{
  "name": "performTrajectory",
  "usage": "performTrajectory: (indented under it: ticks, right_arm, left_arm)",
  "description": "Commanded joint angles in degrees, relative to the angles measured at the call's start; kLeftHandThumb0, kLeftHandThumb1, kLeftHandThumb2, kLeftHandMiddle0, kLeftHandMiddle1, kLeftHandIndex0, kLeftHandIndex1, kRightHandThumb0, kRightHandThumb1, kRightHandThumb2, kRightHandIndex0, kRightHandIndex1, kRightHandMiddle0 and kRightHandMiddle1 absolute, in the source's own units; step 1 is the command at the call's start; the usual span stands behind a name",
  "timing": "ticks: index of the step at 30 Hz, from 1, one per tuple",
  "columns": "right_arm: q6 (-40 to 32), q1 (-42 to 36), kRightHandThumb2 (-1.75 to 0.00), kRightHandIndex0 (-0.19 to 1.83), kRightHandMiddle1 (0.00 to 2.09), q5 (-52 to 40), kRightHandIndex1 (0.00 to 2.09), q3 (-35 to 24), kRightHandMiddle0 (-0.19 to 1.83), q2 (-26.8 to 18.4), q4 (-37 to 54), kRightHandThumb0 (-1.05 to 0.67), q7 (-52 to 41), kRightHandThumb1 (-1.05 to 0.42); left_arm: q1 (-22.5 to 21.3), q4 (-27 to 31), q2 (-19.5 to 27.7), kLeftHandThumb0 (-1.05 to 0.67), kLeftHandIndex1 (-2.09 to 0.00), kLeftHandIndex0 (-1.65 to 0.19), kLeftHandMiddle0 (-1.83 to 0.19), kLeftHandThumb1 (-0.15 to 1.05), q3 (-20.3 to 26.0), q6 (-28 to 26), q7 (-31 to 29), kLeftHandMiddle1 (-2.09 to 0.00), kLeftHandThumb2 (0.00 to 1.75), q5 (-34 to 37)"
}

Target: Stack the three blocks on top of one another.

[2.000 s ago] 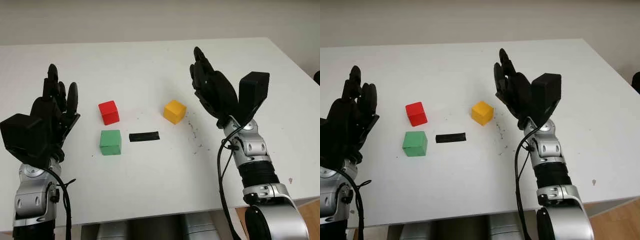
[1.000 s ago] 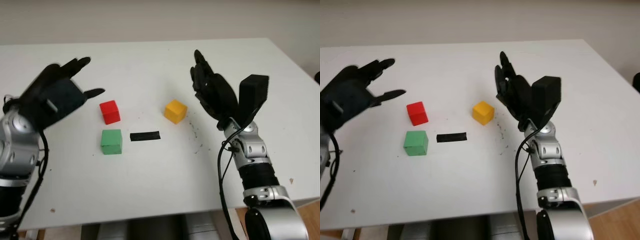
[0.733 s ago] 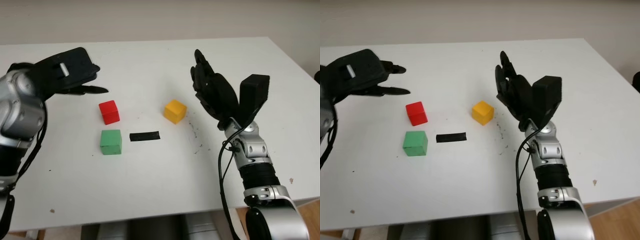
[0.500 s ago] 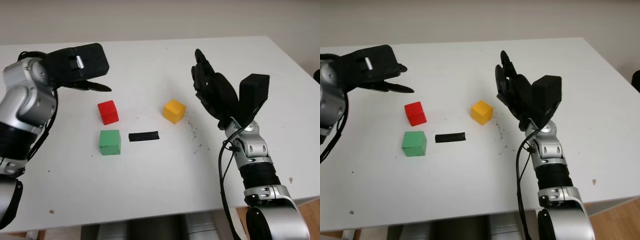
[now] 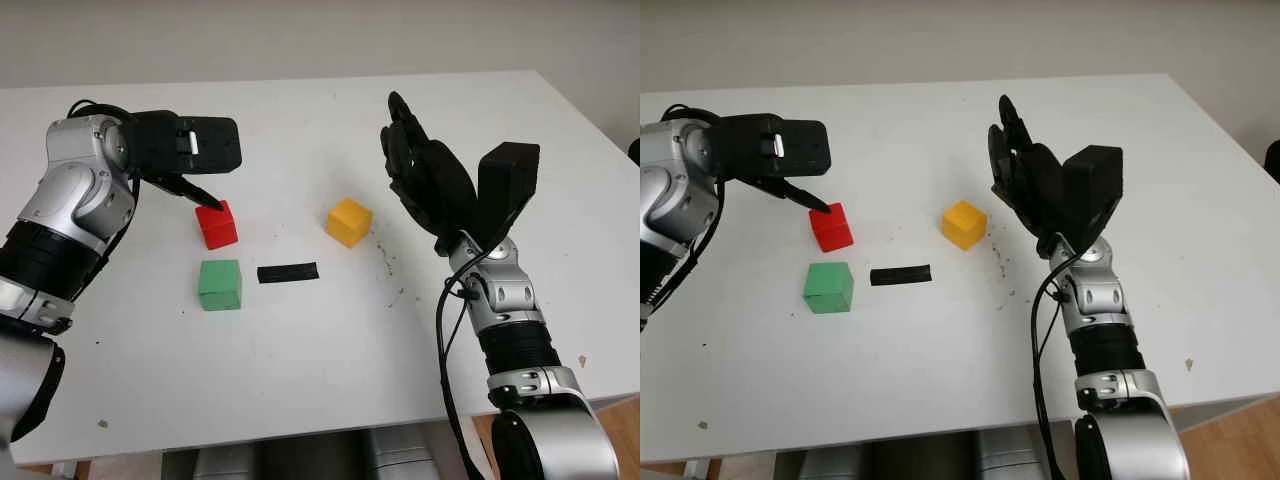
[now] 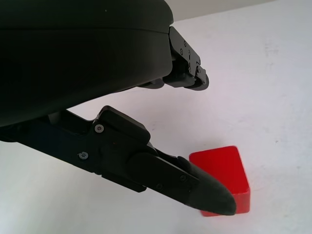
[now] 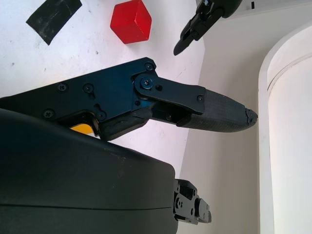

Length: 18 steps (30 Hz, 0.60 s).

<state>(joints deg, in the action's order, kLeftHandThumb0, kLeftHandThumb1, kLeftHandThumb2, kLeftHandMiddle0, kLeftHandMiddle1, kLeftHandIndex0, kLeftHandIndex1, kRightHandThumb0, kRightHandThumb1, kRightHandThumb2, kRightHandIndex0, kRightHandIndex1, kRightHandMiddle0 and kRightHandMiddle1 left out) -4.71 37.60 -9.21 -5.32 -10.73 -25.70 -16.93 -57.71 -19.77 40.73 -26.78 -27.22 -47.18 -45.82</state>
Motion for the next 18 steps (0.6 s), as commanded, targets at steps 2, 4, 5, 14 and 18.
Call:
performTrajectory:
  ticks: [2,4,5,14,18]
  right_arm:
    - [0.14,0.71,-0.68,-0.19,0.0,0.03,0.0,-0.11,-0.19,-0.2,0.6,-0.77,-0.07,-1.05]
    - [0.3,0.73,-0.68,-0.19,0.0,0.09,0.0,-0.08,-0.19,-0.09,0.26,-0.78,0.01,-1.05]
    - [0.3,0.71,-0.67,-0.19,0.0,0.08,0.0,-0.07,-0.19,-0.04,0.22,-0.78,0.02,-1.05]
    - [0.32,0.64,-0.68,-0.19,0.0,0.05,0.0,0.01,-0.19,-0.19,0.27,-0.78,-0.23,-1.05]
    - [0.61,0.8,-0.69,-0.19,0.0,0.14,0.0,-0.05,-0.19,-0.23,-0.06,-0.78,-0.31,-1.05]
  left_arm:
    - [-0.07,2.29,1.13,-0.97,-0.09,-0.36,-0.07,0.96,-0.15,0.61,-1.55,-0.4,0.06,-1.53]
    - [0.77,2.8,1.07,-0.97,-0.08,-0.34,-0.07,0.97,0.33,0.84,-1.9,-0.29,0.06,-1.82]
    - [1.36,3.14,1.06,-0.96,-0.07,-0.33,-0.08,0.97,0.73,1.03,-1.77,-0.24,0.05,-1.64]
    - [4.28,4.5,0.33,-0.9,-0.04,-0.26,-0.06,0.94,1.72,0.82,0.71,-0.16,0.05,-2.51]
    - [5.18,4.27,-0.39,-0.88,-0.04,-0.27,-0.08,0.95,1.71,0.36,2.23,-0.18,0.05,-3.1]
